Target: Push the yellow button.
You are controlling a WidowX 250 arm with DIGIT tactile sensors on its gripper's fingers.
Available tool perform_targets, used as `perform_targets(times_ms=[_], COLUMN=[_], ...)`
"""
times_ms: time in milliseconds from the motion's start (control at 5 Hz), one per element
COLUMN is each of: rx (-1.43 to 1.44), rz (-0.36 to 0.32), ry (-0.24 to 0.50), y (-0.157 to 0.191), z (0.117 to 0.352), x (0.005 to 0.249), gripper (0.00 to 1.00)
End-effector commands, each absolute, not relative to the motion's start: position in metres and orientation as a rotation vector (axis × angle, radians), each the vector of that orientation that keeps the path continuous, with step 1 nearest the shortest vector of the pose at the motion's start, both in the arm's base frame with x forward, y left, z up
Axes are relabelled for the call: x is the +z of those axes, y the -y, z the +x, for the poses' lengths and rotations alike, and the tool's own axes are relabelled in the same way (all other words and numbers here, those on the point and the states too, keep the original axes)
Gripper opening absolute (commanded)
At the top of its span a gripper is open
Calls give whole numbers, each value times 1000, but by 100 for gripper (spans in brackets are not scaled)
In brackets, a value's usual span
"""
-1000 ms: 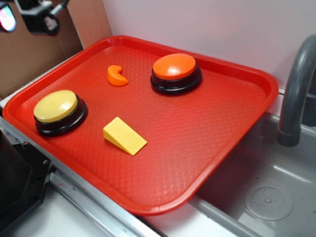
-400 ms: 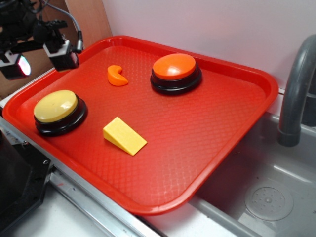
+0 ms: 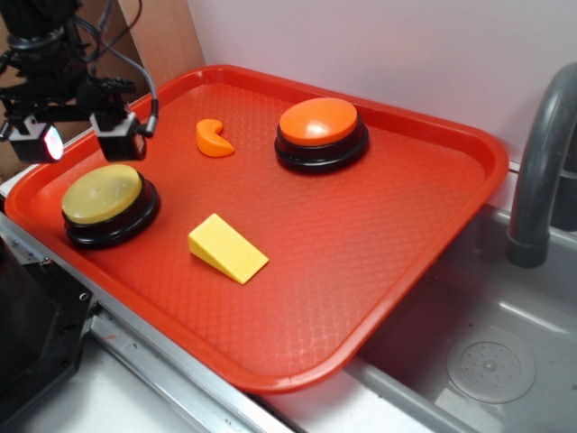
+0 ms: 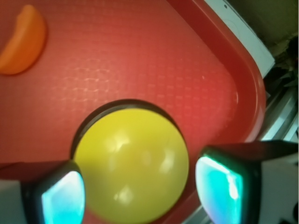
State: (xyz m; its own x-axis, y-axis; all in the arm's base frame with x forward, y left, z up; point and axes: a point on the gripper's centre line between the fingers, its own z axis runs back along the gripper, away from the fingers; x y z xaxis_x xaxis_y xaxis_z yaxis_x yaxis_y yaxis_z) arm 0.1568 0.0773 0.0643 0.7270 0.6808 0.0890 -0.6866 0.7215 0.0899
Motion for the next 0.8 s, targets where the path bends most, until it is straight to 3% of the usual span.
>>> perform_targets(times_ms=[0, 200, 400, 600], rx=[784, 806, 780, 726], rz=[128, 93, 55, 83], ry=[46, 59, 65, 93], y=[-85, -85, -87, -88], z=[150, 147, 148, 146], x=[40, 44, 66, 90], gripper=[100, 100, 100, 100])
